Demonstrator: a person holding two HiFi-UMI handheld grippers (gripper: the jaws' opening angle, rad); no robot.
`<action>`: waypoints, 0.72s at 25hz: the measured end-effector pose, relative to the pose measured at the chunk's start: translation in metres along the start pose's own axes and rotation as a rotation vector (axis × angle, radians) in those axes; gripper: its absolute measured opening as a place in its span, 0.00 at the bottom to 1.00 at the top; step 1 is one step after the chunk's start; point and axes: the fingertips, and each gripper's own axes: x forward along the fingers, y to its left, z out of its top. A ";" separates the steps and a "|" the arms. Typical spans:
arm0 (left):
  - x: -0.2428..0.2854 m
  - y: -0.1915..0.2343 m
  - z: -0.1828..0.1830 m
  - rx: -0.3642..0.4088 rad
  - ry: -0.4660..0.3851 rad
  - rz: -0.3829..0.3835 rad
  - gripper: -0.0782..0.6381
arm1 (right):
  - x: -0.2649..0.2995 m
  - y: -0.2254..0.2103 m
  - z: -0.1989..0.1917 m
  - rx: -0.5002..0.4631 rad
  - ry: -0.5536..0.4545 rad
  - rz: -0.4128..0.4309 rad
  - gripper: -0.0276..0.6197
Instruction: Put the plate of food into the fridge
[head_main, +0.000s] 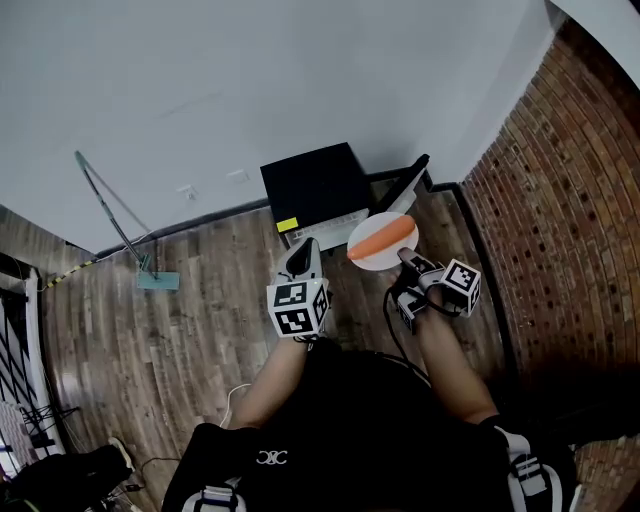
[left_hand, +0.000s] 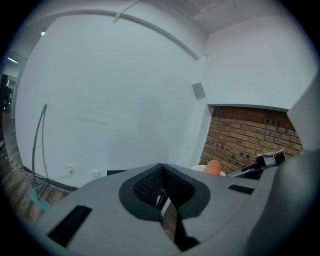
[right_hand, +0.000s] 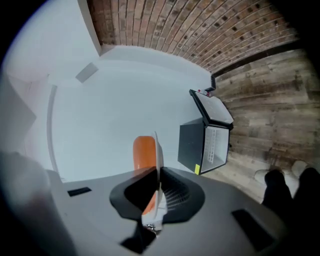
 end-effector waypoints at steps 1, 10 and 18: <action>0.009 0.007 0.004 -0.003 0.001 -0.006 0.11 | 0.009 0.002 0.002 0.001 -0.005 -0.008 0.09; 0.071 0.049 0.013 0.001 0.040 -0.068 0.11 | 0.072 0.008 0.012 0.012 -0.049 -0.023 0.09; 0.101 0.054 0.004 -0.036 0.073 -0.019 0.11 | 0.094 0.009 0.044 -0.025 0.005 -0.015 0.09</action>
